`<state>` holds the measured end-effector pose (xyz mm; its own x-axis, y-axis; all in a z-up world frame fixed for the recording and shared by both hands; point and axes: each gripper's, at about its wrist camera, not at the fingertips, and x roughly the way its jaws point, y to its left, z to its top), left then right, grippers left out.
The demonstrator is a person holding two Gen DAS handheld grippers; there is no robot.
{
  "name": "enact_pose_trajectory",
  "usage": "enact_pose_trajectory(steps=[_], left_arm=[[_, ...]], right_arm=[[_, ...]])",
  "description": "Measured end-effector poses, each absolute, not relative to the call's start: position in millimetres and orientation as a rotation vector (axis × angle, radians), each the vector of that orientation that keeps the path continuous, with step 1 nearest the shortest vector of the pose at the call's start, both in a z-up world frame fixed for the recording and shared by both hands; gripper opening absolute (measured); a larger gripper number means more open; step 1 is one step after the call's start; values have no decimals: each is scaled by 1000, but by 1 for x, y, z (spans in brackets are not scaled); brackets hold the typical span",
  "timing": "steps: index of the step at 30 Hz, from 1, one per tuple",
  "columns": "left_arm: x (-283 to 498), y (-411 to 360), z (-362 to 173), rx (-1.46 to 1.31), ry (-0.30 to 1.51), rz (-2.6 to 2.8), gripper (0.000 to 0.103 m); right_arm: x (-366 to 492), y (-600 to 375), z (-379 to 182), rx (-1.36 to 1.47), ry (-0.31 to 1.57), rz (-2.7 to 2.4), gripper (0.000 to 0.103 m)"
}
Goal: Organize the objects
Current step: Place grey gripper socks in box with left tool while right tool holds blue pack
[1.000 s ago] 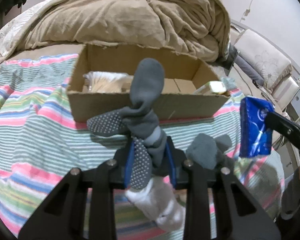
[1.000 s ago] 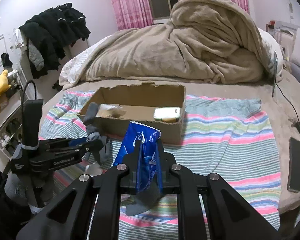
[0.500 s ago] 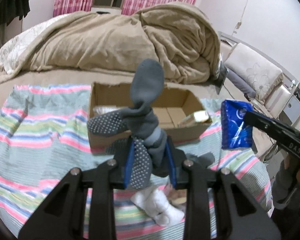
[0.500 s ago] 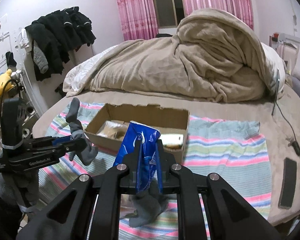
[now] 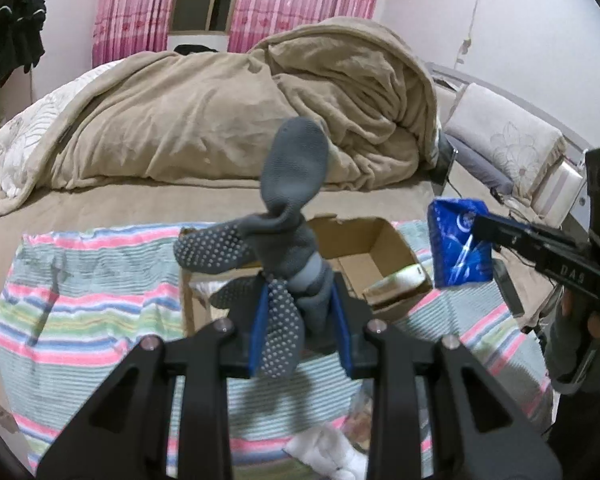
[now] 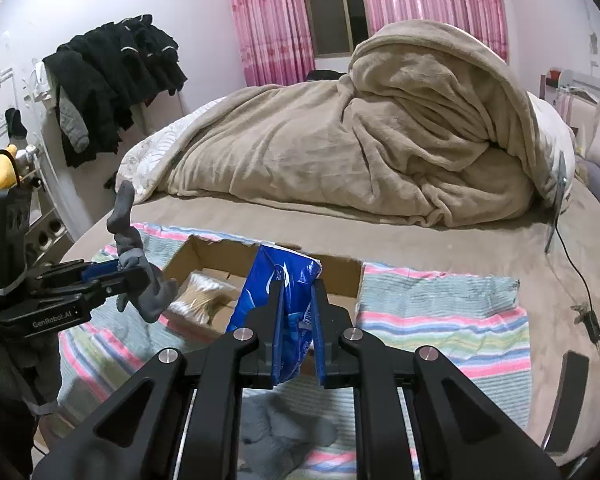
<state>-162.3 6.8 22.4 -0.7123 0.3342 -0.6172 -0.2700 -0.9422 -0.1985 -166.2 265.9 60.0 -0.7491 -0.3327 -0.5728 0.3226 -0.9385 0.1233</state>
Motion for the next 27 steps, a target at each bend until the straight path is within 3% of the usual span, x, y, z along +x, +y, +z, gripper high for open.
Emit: enact_pose_trajectory(steps=[27], left_arm=[[-251, 35, -54, -1229, -32, 2472, 32]], right_arm=[[-264, 261, -10, 1089, 36, -2579, 14]])
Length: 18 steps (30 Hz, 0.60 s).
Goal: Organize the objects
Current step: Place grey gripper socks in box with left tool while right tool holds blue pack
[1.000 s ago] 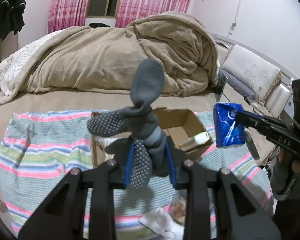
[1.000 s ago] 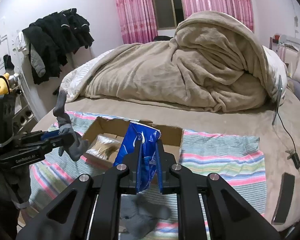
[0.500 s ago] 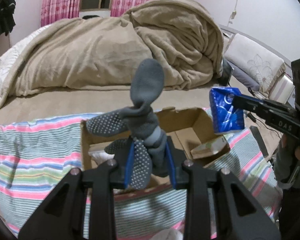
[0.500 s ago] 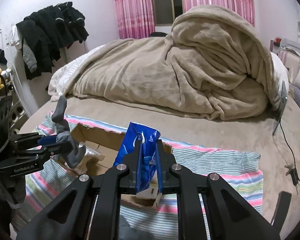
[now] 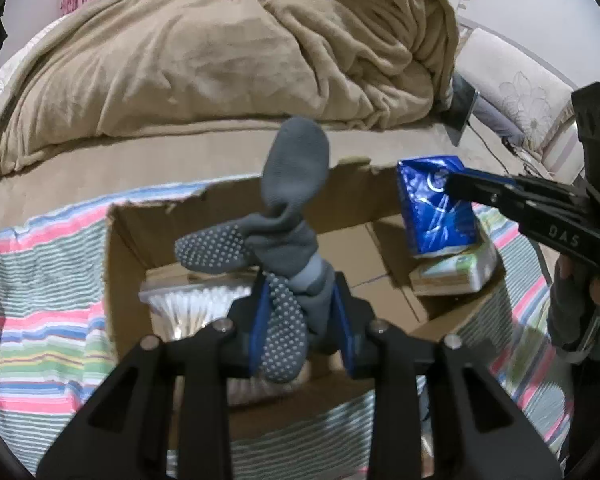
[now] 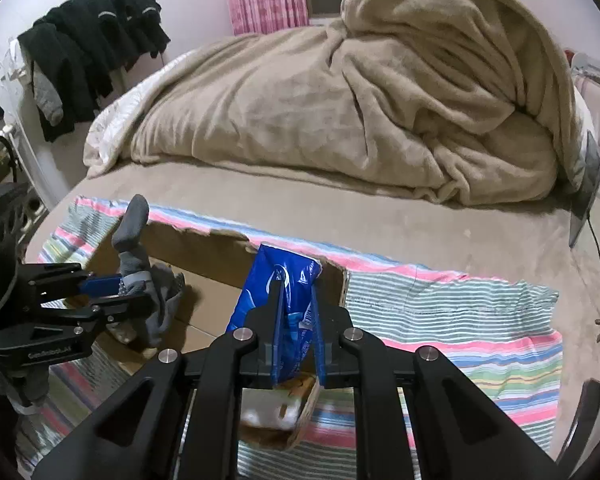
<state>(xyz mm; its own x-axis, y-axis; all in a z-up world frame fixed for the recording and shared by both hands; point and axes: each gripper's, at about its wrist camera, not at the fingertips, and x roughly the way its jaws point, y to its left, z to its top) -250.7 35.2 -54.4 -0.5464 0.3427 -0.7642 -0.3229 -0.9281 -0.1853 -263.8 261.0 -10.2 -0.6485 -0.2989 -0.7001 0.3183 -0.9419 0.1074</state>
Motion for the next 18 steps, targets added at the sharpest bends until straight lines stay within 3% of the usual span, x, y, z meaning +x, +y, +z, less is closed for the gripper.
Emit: enact_pose_trajectory(steps=[7, 10, 15, 18], left_arm=[[-257, 39, -69, -1318, -31, 2410, 37], [-257, 39, -67, -1326, -45, 2404, 43], [-249, 39, -58, -1312, -52, 2396, 59], [-241, 38, -48, -1285, -37, 2428, 65]], right_arm=[[-268, 262, -20, 1139, 53, -2573, 16], [-267, 260, -19, 1140, 57, -2565, 23], [-255, 256, -9, 1098, 100, -2600, 45], [-250, 257, -3, 1090, 102, -2611, 47]])
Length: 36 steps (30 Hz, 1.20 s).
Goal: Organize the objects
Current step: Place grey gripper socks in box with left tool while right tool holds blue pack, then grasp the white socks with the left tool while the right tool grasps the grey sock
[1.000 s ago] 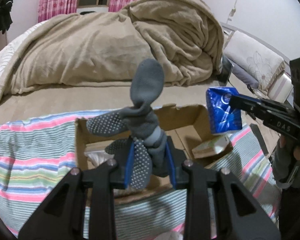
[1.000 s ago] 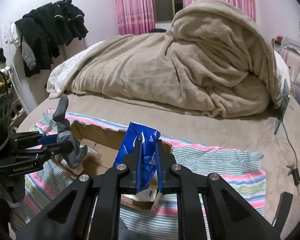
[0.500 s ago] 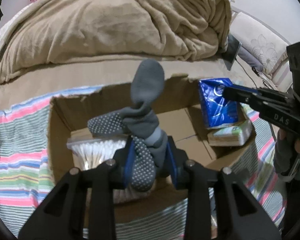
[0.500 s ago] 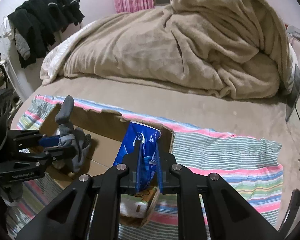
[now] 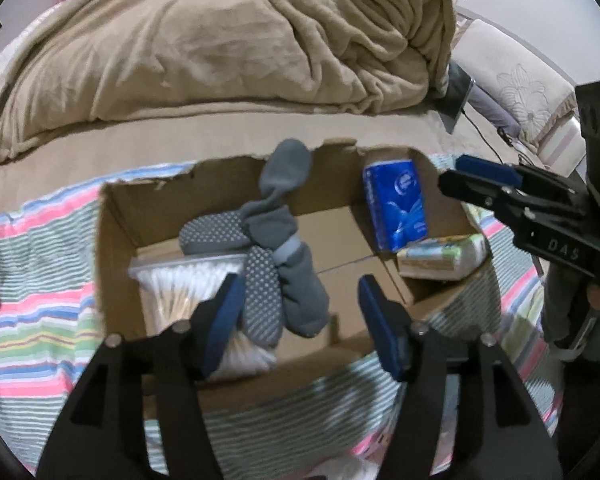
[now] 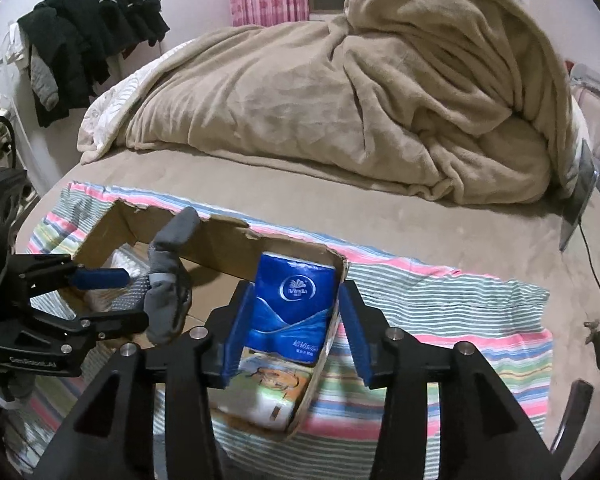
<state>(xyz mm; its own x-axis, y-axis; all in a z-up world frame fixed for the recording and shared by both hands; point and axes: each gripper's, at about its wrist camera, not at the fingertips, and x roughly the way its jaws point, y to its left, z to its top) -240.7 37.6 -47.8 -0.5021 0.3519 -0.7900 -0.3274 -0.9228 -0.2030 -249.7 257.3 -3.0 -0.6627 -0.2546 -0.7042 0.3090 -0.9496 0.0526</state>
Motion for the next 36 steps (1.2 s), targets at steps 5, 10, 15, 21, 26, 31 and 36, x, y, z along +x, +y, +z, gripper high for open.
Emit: enact_pose_trajectory(steps=[5, 10, 15, 21, 26, 31, 36], left_arm=[[-221, 27, -26, -1221, -60, 2471, 73], [-198, 16, -7, -1159, -72, 2520, 74], [-172, 4, 7, -1110, -91, 2563, 75], [-136, -7, 12, -1073, -161, 2594, 86], [-112, -12, 7, -1080, -194, 2615, 86], [-95, -13, 2, -1088, -216, 2642, 86], [-89, -10, -11, -1120, -227, 2650, 86]], right_arm=[[-234, 259, 7, 1078, 109, -2636, 47], [-206, 257, 22, 1027, 121, -2670, 65], [-180, 254, 37, 978, 106, -2686, 67], [-151, 249, 46, 940, 103, -2684, 68], [-132, 247, 44, 942, 109, -2675, 68], [-122, 248, 33, 967, 85, -2652, 68], [-120, 246, 15, 1018, 83, -2625, 68]])
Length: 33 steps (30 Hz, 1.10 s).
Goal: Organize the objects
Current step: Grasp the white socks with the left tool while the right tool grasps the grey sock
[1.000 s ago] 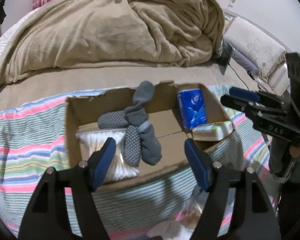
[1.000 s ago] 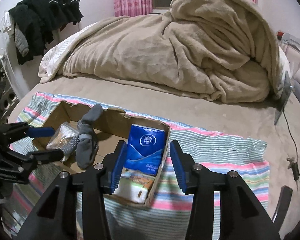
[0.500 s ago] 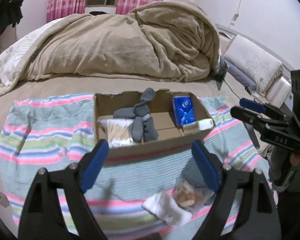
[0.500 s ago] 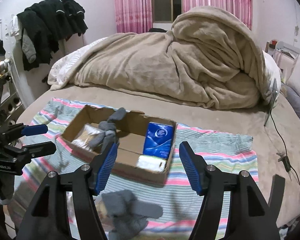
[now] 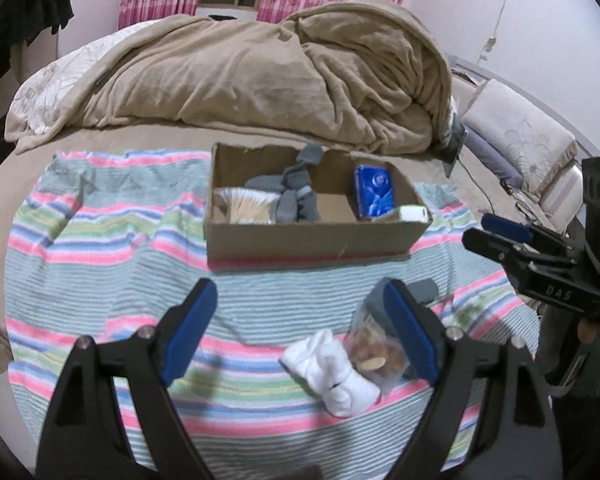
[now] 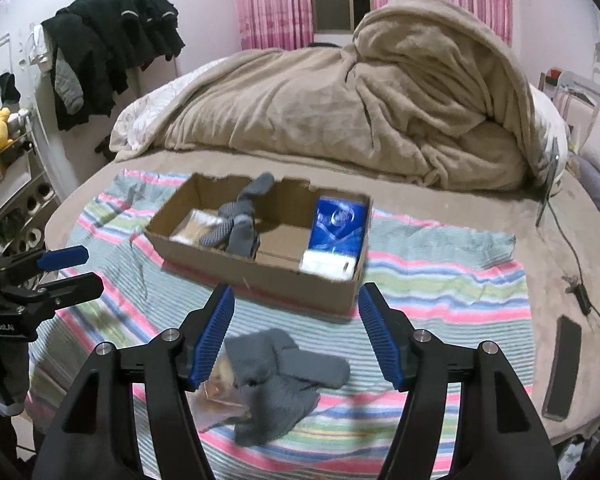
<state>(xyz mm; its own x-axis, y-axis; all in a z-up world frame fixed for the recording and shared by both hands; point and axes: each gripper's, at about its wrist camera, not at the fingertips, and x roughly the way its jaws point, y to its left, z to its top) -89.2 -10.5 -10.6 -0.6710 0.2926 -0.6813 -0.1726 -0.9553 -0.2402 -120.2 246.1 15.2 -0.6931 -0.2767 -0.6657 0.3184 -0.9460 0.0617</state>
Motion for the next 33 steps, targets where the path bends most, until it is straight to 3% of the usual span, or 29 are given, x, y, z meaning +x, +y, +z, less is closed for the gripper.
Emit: enact_pose_trajectory(steps=[26, 31, 33], left_arm=[[-92, 32, -106, -1415, -209, 2557, 86], [-89, 37, -112, -1417, -196, 2540, 81], [-89, 37, -114, -1420, -208, 2532, 71]], right_arm=[[-129, 235, -62, 1221, 107, -2482, 68], [-127, 229, -66, 1223, 146, -2463, 68], [-126, 224, -69, 1224, 176, -2447, 67]])
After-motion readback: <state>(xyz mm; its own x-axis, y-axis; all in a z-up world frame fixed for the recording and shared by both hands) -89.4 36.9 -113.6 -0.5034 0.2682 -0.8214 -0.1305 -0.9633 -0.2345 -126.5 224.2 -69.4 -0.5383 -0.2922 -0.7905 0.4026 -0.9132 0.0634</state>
